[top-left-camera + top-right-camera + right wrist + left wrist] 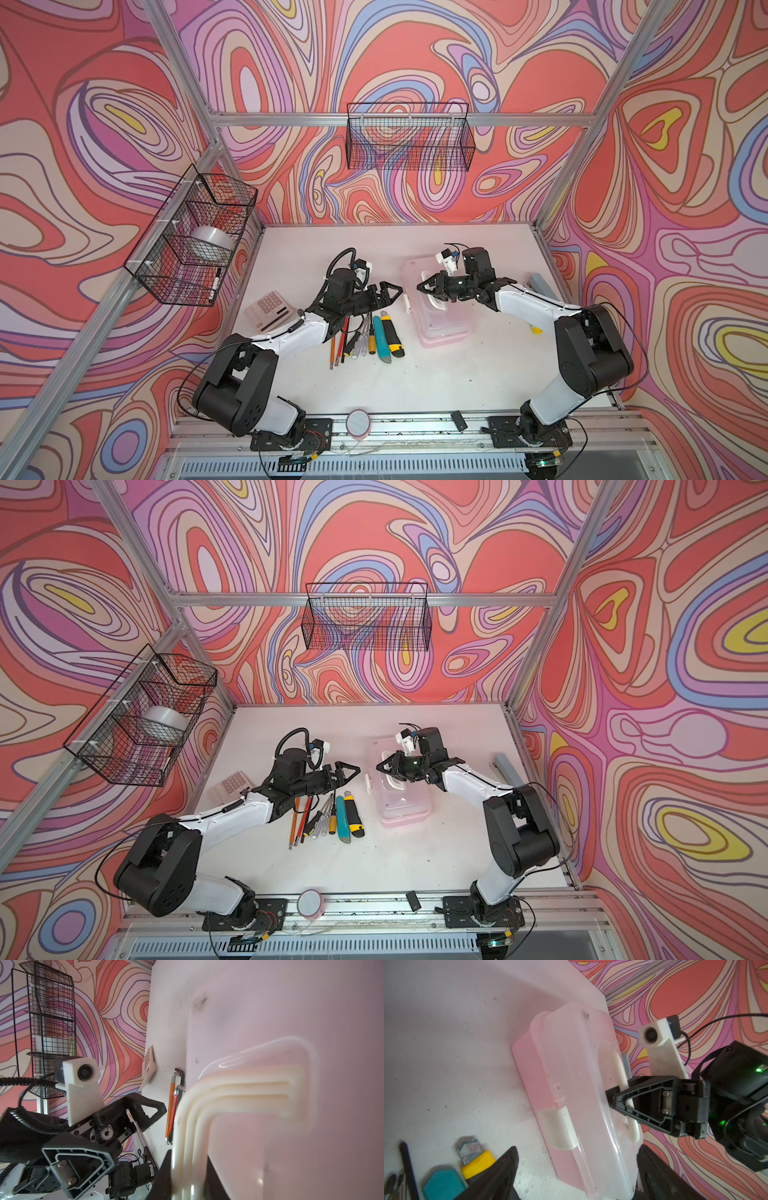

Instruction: Pack the tool kit

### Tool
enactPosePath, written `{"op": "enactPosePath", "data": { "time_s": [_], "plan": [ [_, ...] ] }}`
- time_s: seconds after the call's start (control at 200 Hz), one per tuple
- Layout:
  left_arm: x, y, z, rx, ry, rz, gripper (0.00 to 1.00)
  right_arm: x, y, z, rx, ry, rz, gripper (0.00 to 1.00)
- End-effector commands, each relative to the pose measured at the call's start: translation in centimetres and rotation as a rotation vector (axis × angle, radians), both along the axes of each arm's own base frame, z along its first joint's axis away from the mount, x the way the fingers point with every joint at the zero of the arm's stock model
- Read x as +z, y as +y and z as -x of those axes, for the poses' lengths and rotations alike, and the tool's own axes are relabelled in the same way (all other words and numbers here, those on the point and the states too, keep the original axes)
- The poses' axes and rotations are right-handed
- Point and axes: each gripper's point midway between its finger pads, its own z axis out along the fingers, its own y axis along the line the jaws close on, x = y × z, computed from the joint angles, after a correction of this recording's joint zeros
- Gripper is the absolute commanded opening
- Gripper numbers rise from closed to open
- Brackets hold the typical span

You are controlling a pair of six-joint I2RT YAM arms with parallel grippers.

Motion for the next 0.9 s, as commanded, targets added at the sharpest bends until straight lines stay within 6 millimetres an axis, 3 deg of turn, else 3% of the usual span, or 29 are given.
{"op": "enactPosePath", "data": {
  "time_s": [0.0,0.235,0.596,0.896],
  "plan": [
    [-1.1,-0.2,0.4,-0.011,0.004,-0.061,0.89,-0.9,-0.9,0.0,-0.052,0.023,0.044,0.0],
    [-2.9,-0.8,0.5,-0.011,0.019,-0.239,0.89,2.3,-1.0,0.1,-0.078,-0.019,0.005,0.0],
    [-6.1,-1.5,-0.6,-0.012,0.077,-0.338,0.89,2.9,-1.2,0.6,-0.082,-0.029,-0.007,0.0],
    [-7.3,-2.2,-1.0,-0.019,0.093,-0.317,0.89,3.3,-1.3,1.0,-0.076,-0.038,-0.005,0.0]
  ]
}}
